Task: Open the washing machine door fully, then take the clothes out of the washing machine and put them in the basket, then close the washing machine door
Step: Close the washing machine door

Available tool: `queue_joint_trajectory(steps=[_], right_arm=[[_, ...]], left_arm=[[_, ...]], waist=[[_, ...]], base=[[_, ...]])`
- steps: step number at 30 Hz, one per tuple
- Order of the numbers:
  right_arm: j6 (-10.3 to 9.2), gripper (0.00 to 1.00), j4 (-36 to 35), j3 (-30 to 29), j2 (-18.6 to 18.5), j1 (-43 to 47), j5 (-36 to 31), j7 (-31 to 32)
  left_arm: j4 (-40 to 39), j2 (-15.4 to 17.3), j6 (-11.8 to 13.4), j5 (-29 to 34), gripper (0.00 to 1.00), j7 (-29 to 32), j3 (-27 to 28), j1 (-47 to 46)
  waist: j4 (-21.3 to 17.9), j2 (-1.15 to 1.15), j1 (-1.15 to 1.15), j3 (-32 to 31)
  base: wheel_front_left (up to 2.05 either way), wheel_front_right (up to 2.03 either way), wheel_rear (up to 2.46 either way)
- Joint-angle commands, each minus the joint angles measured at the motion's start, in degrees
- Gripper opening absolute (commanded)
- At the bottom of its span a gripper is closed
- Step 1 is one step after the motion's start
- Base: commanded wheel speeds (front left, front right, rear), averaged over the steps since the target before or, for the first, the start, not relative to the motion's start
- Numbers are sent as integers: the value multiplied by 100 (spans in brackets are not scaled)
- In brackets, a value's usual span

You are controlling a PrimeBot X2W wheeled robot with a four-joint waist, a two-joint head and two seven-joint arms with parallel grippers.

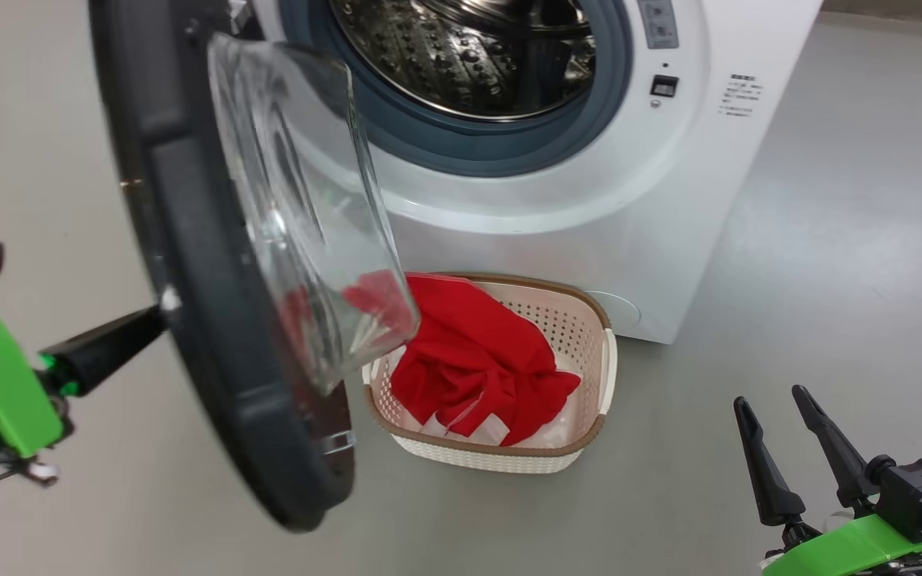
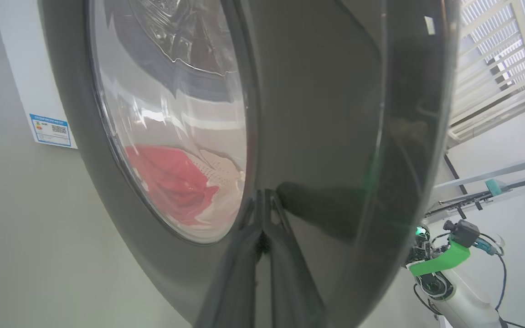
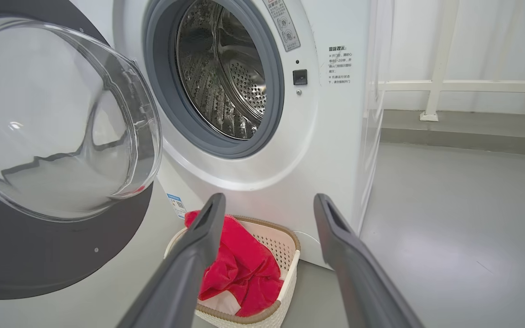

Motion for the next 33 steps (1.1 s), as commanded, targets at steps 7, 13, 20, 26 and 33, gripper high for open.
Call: queue_joint_trajectory(steps=[7,13,20,26,33], right_arm=[[37,100,-157,83,-38,-85,-57,-37],[37,100,-165,65,-30,-90,-68,-37],[37,100,-150,61,-21,-56,-69,-37],[37,100,-116,135,-14,-51,-57,-37],[37,100,-105,179,-16,71,-29,-37]], left_arm=[[-390,-26,-42,20,0,-275,-93,-501],[-350,-11,-42,59,0,-486,-240,-551],[-272,64,-42,30,0,-733,-313,-457],[-157,124,-42,61,0,-1063,-329,-229],[-34,197,-42,90,44,-1529,-358,321]], waist=[[-179,0,0,-25],[-210,0,0,-25],[-121,0,0,-91],[-64,0,0,-211],[3,0,0,-405]], base=[[0,0,0],[0,0,0],[0,0,0],[0,0,0],[0,0,0]])
